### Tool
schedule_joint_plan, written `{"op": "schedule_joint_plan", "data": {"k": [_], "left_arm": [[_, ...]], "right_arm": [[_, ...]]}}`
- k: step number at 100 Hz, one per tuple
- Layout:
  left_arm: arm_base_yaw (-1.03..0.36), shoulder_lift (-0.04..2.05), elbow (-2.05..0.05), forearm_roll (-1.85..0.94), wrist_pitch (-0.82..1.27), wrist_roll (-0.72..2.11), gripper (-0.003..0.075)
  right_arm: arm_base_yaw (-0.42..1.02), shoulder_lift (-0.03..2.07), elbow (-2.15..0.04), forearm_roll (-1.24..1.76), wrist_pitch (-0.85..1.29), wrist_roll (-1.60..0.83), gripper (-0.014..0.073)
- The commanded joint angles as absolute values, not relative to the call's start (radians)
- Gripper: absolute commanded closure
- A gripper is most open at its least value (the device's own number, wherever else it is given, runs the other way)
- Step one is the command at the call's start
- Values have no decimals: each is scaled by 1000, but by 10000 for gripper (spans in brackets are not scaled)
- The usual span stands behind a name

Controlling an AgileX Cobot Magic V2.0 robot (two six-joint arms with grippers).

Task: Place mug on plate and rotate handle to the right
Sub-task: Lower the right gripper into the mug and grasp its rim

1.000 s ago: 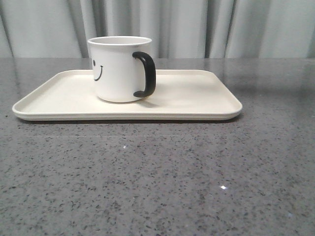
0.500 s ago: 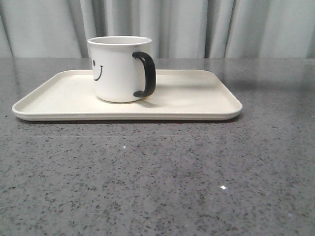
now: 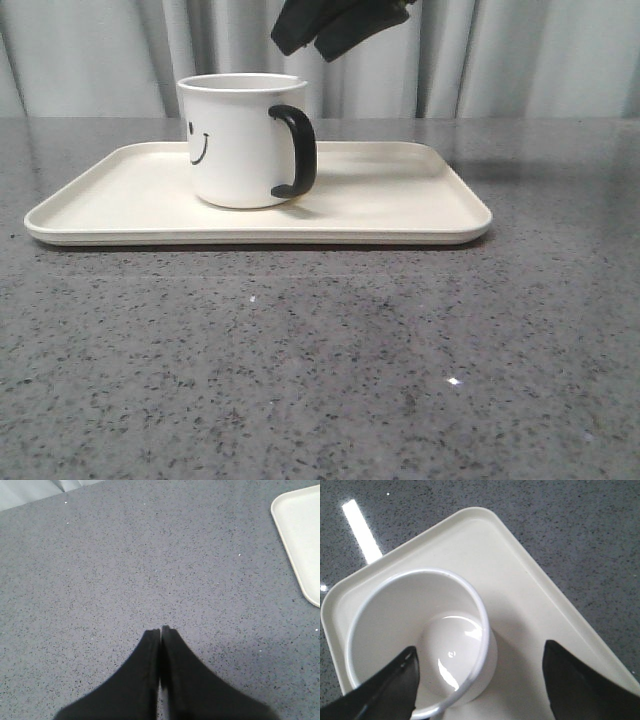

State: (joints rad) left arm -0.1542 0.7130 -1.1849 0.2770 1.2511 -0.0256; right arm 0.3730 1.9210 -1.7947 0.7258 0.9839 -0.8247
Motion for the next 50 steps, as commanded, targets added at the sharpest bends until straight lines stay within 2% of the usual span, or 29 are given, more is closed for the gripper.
{"op": "schedule_joint_plan", "data": {"k": [1, 50], "left_arm": [[-151, 715, -1206, 288, 1189, -34, 740], [-151, 715, -1206, 288, 1189, -34, 740]], "right_arm": [[383, 1883, -1828, 781, 948, -824, 78], [390, 1912, -1828, 805, 921, -824, 78]]}}
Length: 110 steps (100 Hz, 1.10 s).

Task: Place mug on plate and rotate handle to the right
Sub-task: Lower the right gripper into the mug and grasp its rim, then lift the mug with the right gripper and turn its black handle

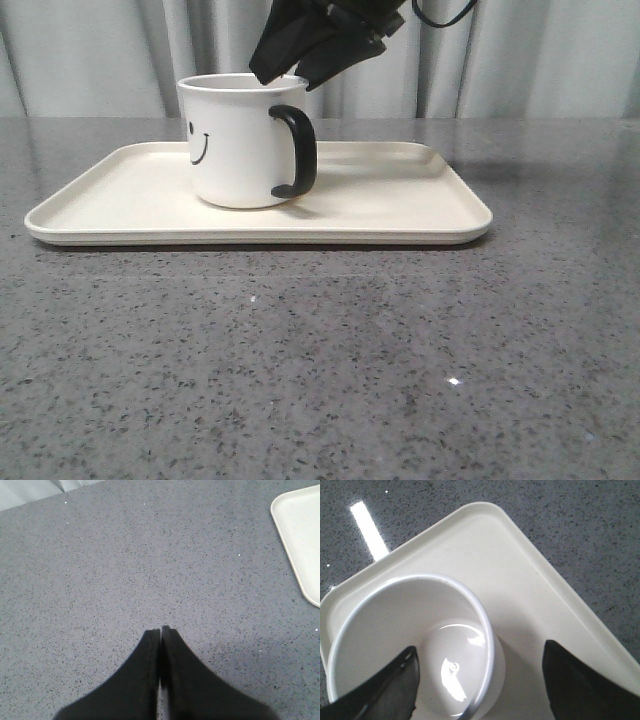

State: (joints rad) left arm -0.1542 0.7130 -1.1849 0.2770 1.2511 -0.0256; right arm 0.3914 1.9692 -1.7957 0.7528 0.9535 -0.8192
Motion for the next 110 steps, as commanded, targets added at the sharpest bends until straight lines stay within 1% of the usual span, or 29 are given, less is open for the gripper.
{"op": "schedule_joint_plan", "data": {"k": [1, 29, 68, 73, 80, 87, 106, 110], "left_arm": [[-151, 715, -1206, 288, 1189, -34, 740], [-151, 715, -1206, 288, 1189, -34, 740], [-151, 715, -1206, 288, 1190, -34, 740], [-151, 715, -1206, 288, 1190, -34, 740], [-151, 715, -1206, 288, 1190, -34, 741], [-151, 715, -1206, 288, 1190, -34, 740], [-151, 715, -1206, 288, 1191, -34, 740], [-151, 715, -1206, 288, 1191, -34, 740]], "right_arm": [[390, 1912, -1828, 805, 921, -824, 78], [390, 1916, -1828, 805, 921, -824, 78], [390, 1947, -1827, 806, 976, -824, 78], [390, 1947, -1827, 806, 977, -824, 92], [390, 1947, -1828, 805, 976, -824, 134], [390, 1947, -1828, 805, 976, -823, 210], [390, 1947, -1828, 805, 975, -823, 507], [390, 1947, -1828, 805, 975, -823, 558]]}}
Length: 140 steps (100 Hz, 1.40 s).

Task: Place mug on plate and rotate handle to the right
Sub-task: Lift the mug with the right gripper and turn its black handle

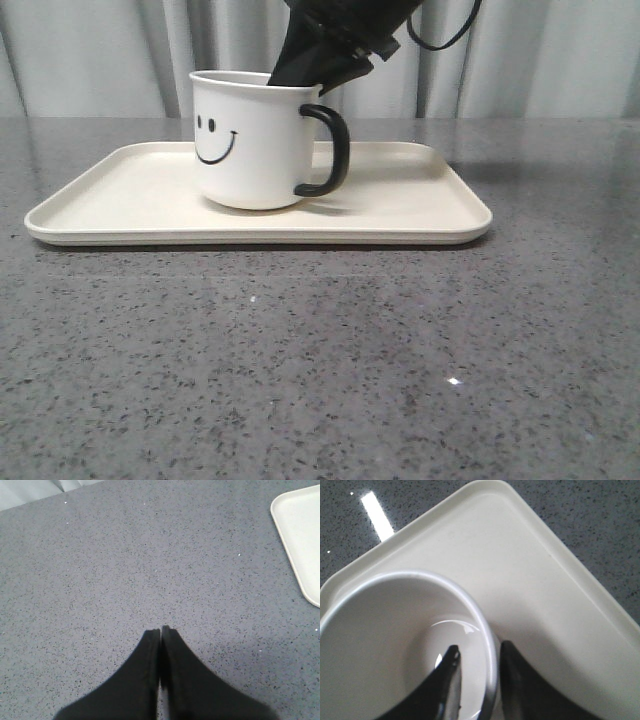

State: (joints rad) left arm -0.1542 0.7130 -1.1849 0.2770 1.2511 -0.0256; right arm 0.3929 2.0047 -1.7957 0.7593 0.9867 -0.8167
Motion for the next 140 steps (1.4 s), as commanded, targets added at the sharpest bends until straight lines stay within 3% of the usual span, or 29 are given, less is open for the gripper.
{"op": "schedule_joint_plan", "data": {"k": [1, 8, 39, 86, 140], "left_arm": [[-151, 715, -1206, 288, 1191, -34, 740], [-151, 715, -1206, 288, 1191, -34, 740], [-151, 715, -1206, 288, 1202, -34, 740], [-151, 715, -1206, 288, 1207, -34, 740], [-151, 715, -1206, 287, 1227, -34, 740]], "right_arm": [[390, 1947, -1828, 805, 975, -823, 578], [390, 1947, -1828, 805, 975, -823, 669], [387, 1946, -1856, 811, 994, -823, 652], [387, 1946, -2220, 709, 1307, -832, 652], [390, 1971, -2233, 655, 1336, -881, 655]]}}
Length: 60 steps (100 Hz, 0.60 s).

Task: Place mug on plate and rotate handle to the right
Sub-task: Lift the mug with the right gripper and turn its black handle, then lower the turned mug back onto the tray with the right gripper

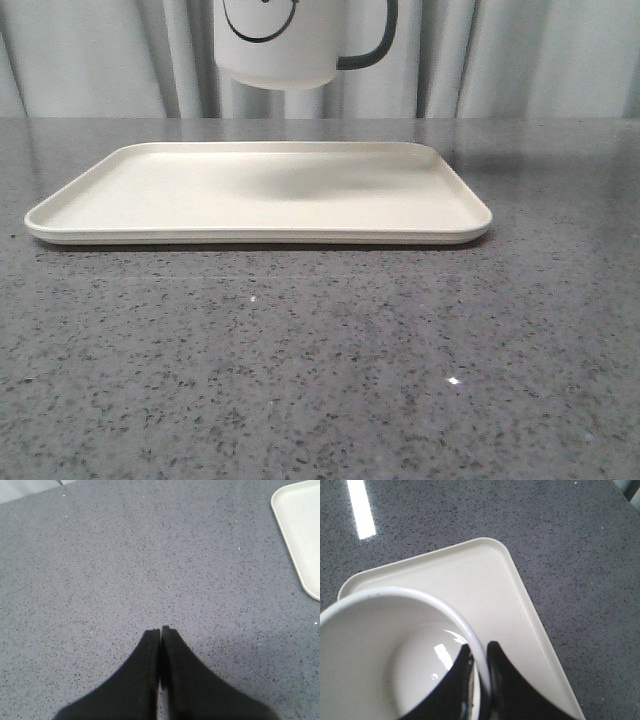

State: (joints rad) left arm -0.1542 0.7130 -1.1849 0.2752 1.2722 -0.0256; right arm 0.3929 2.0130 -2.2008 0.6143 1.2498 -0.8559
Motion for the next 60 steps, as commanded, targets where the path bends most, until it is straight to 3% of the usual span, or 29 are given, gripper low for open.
{"op": "schedule_joint_plan", "data": {"k": [1, 60], "left_arm": [[-151, 715, -1206, 287, 1227, -34, 740], [-151, 715, -1206, 287, 1230, -34, 740]], "right_arm": [[390, 1972, -2233, 655, 1336, -881, 655], [417, 1999, -2221, 614, 1337, -963, 655]]}}
